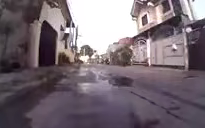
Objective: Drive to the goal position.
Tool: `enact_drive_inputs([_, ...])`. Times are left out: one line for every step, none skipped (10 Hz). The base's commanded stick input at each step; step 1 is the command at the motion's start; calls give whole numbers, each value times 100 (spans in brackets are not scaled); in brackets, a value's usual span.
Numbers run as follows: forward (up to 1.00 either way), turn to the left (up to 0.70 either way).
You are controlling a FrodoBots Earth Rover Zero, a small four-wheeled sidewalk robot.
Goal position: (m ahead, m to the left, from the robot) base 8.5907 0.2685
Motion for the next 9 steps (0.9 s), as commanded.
enact_drive_inputs([100,0])
enact_drive_inputs([100,0])
enact_drive_inputs([100,0])
enact_drive_inputs([100,0])
enact_drive_inputs([100,0])
enact_drive_inputs([100,0])
enact_drive_inputs([100,0])
enact_drive_inputs([100,0])
enact_drive_inputs([100,0])
